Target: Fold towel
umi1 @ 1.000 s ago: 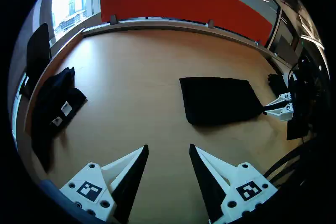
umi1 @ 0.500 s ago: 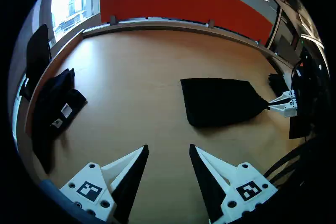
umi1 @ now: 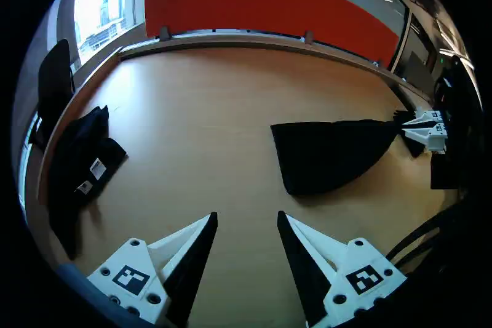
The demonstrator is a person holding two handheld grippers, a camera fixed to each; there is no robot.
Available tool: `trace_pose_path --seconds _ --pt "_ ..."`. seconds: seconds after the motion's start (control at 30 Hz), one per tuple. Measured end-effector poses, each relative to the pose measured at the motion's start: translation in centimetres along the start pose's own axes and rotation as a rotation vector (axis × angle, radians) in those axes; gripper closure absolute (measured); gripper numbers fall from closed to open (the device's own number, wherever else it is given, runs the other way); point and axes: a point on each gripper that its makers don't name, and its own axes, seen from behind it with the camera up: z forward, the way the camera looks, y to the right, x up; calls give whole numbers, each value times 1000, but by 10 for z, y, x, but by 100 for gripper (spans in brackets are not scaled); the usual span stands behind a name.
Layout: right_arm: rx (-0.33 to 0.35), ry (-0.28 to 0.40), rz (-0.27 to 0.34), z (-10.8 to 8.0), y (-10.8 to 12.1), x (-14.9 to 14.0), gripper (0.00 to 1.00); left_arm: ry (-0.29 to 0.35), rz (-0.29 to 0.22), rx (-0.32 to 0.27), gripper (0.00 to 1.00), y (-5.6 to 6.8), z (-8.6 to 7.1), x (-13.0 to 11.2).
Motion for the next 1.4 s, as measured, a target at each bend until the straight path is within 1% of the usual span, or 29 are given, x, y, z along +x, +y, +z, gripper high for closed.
trace_pose_path --seconds 0.2,0.4,0.7,1.0,1.2,1.4 --pt "-12 42 -33 -9 5 27 95 8 3 1 29 1 -1 5" --pt "-22 65 -45 -16 10 40 95 14 5 1 29 1 -1 8" --pt "-45 76 -50 -32 20 44 95 15 6 1 29 2 0 9" --pt "-70 80 -55 -47 33 44 95 21 10 -4 29 6 1 13" --pt "-63 80 -64 -48 32 45 95 20 10 -6 29 7 1 13" --pt "-34 88 -86 -43 23 50 95 23 10 -7 29 8 1 14"
